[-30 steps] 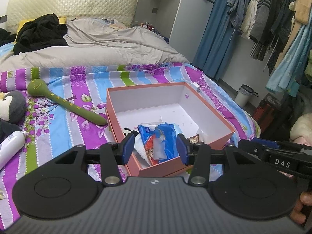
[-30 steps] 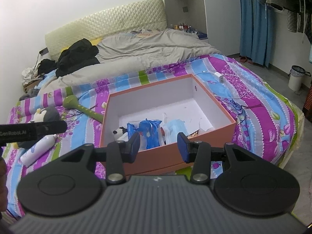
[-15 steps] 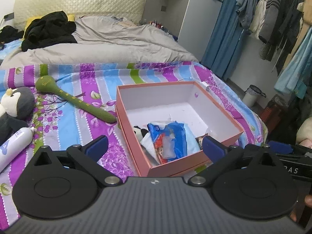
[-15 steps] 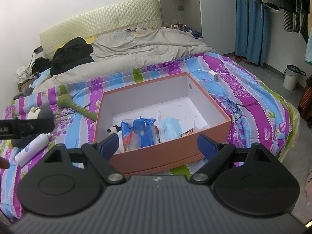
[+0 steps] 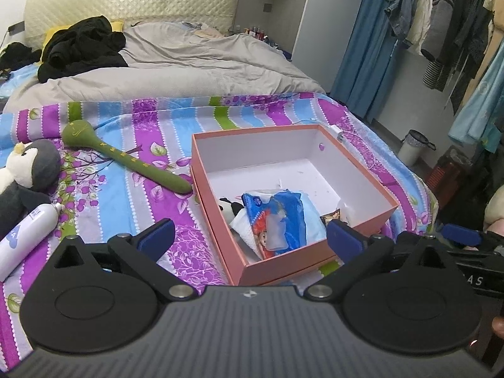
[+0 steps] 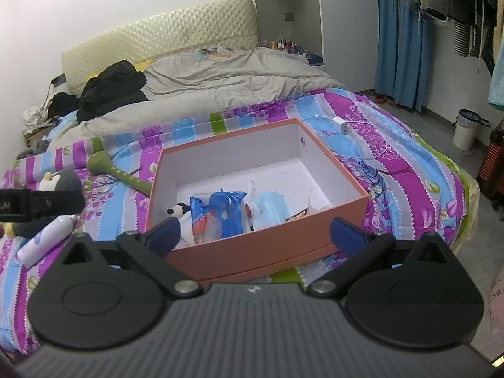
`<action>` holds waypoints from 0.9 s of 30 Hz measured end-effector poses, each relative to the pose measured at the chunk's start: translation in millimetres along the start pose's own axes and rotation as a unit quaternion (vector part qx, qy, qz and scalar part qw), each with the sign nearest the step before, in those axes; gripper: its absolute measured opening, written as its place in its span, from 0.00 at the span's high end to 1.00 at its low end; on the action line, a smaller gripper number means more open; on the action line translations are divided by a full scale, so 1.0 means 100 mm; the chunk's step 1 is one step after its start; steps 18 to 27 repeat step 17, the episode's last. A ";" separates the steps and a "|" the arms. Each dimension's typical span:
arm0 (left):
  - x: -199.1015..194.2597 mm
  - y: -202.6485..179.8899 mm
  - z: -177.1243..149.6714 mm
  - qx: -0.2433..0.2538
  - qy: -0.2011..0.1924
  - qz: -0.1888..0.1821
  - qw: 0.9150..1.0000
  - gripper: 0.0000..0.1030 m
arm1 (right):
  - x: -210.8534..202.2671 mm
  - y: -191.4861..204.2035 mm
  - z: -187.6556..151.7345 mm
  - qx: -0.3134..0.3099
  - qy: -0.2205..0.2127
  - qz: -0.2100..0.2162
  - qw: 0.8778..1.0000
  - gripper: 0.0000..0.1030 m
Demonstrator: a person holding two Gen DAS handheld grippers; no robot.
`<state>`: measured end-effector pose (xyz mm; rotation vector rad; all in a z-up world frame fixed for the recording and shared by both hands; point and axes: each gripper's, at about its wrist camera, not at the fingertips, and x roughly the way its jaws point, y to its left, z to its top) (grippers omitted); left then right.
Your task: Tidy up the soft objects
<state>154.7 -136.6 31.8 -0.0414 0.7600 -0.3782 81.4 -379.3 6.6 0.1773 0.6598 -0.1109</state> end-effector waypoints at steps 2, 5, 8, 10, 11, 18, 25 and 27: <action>0.00 0.01 0.00 0.000 -0.001 0.000 1.000 0.00 | 0.01 -0.01 -0.01 0.004 0.002 0.006 1.000 0.00; 0.00 0.01 -0.01 -0.002 0.001 0.000 1.000 0.00 | 0.00 0.01 -0.01 0.002 0.003 0.001 1.000 0.00; 0.00 0.02 -0.02 -0.001 0.001 0.000 1.000 0.00 | 0.00 0.02 -0.02 0.002 0.003 -0.001 1.000 0.00; 0.00 0.02 -0.02 -0.002 0.001 0.001 1.000 0.00 | 0.01 0.02 -0.01 0.002 0.005 0.000 1.000 0.00; 0.01 0.02 -0.02 -0.002 0.002 0.000 1.000 0.00 | 0.01 0.03 -0.01 0.001 0.006 0.000 1.000 0.00; 0.01 0.04 -0.04 -0.005 0.003 0.002 1.000 0.00 | 0.01 0.04 -0.01 -0.003 0.006 0.001 1.000 0.00; 0.01 0.04 -0.04 -0.005 0.003 0.002 1.000 0.00 | 0.01 0.04 -0.01 -0.003 0.006 0.001 1.000 0.00; 0.01 0.04 -0.04 -0.005 0.003 0.002 1.000 0.00 | 0.01 0.04 -0.01 -0.003 0.006 0.001 1.000 0.00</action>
